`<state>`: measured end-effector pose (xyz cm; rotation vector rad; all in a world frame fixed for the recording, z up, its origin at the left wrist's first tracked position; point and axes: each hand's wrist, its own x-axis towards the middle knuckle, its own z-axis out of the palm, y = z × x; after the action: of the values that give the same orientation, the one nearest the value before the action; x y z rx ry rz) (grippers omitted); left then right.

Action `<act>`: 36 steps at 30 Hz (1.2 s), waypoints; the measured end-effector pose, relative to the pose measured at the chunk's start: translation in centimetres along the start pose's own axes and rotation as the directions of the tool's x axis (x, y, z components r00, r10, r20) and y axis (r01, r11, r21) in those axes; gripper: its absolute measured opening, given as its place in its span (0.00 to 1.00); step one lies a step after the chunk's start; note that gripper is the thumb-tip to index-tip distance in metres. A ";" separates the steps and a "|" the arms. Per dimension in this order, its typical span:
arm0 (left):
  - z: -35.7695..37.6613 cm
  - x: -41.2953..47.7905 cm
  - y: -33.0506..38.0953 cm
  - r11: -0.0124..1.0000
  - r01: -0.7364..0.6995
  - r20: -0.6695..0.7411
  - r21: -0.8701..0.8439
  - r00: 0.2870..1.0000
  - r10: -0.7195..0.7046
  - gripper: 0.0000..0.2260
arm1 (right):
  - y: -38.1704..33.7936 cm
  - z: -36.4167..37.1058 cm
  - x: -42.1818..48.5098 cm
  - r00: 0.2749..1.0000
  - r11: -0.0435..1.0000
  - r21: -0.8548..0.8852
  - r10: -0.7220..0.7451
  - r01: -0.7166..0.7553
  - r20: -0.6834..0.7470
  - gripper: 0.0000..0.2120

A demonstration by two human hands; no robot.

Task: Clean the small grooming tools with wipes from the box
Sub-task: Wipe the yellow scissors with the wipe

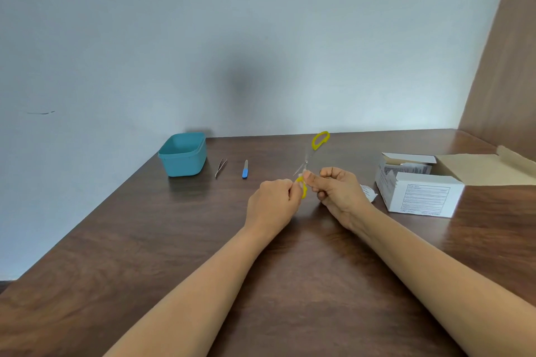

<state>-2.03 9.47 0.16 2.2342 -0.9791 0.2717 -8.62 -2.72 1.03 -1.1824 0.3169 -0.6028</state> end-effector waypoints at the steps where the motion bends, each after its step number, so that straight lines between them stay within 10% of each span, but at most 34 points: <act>1: 0.0 0.0 -0.1 1.000 0.017 -0.012 0.012 1.000 -0.017 0.20 | 0.0 0.1 0.0 1.000 0.999 -0.043 0.003 -0.002 0.020 0.17; 7: -0.2 0.5 -0.7 0.996 0.074 -0.041 -0.056 0.996 -0.077 0.20 | 0.0 0.3 -0.3 0.992 0.968 -0.252 0.020 0.012 0.124 0.16; 18: 0.1 -0.3 0.5 0.991 -0.116 0.002 0.071 0.993 0.116 0.21 | -0.5 -0.5 0.2 0.993 0.994 0.105 0.048 -0.037 -0.110 0.19; 27: -0.2 0.4 -0.5 0.992 0.010 -0.084 0.124 0.996 0.000 0.19 | -0.4 -0.1 -0.3 0.996 0.964 -0.262 0.055 -0.036 0.067 0.17; 36: 0.4 0.1 0.1 0.984 -0.168 0.008 0.060 0.986 0.168 0.22 | 0.1 -0.7 0.5 0.988 0.994 0.108 -0.002 0.019 -0.155 0.22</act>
<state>-2.11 9.13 -0.05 2.2093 -1.1776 0.3777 -8.58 -3.54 0.72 -1.0348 0.4042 -0.7144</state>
